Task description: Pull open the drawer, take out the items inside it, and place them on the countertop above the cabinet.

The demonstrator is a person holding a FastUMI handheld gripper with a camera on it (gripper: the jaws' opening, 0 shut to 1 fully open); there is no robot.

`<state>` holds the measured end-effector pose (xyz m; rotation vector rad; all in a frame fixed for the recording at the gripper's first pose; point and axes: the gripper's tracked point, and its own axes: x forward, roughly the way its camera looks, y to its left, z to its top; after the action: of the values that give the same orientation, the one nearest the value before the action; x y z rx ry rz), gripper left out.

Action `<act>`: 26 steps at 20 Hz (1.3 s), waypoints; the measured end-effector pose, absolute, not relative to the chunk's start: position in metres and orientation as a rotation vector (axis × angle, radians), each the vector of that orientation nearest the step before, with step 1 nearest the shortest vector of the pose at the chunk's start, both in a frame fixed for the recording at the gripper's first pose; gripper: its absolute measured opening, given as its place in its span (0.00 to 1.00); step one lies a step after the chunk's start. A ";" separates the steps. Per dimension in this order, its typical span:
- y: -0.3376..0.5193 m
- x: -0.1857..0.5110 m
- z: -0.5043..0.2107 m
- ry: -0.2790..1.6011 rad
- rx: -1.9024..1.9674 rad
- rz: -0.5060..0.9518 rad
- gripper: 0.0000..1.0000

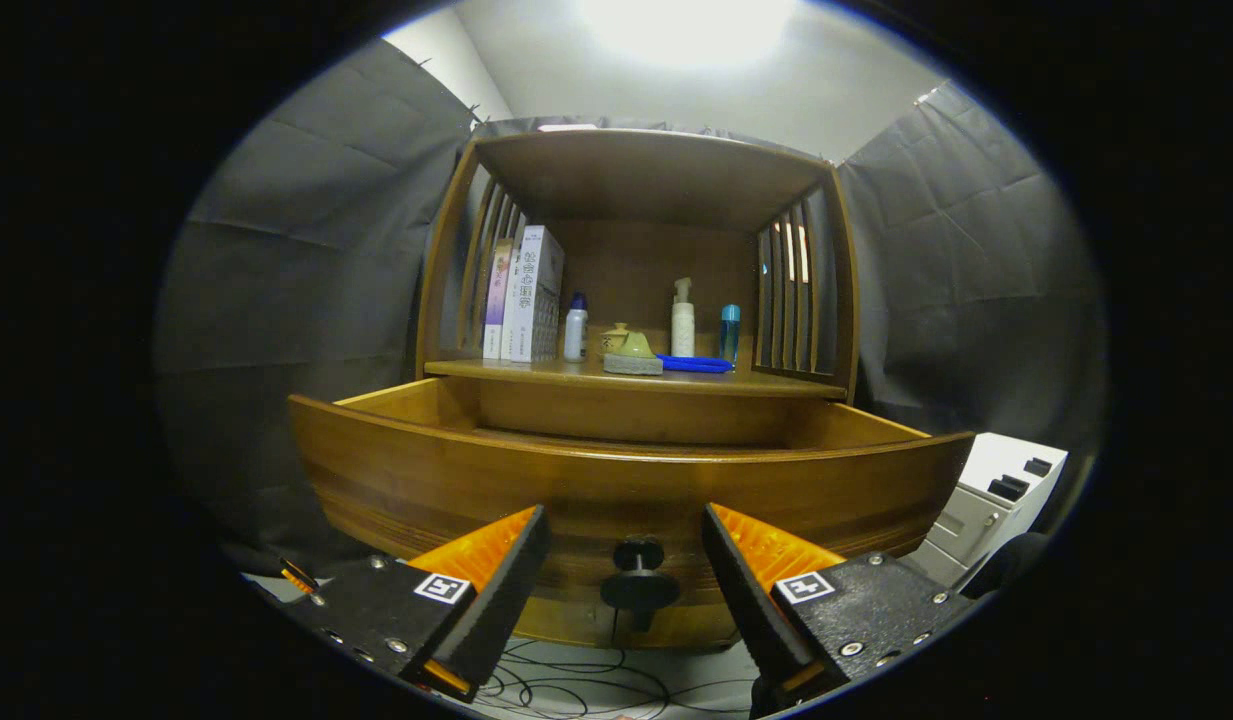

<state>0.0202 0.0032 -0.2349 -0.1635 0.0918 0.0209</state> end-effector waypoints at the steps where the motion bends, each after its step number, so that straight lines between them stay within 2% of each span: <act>1: -0.003 0.023 -0.241 0.121 -0.167 0.002 0.95; 6: -0.004 0.034 -0.234 0.120 -0.172 0.017 0.95; 12: 0.007 0.084 -0.197 0.041 -0.190 0.032 0.94; 26: 0.009 0.164 -0.200 0.054 -0.228 0.018 0.95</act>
<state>0.1637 0.0093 -0.2000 -0.2279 0.0540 0.0180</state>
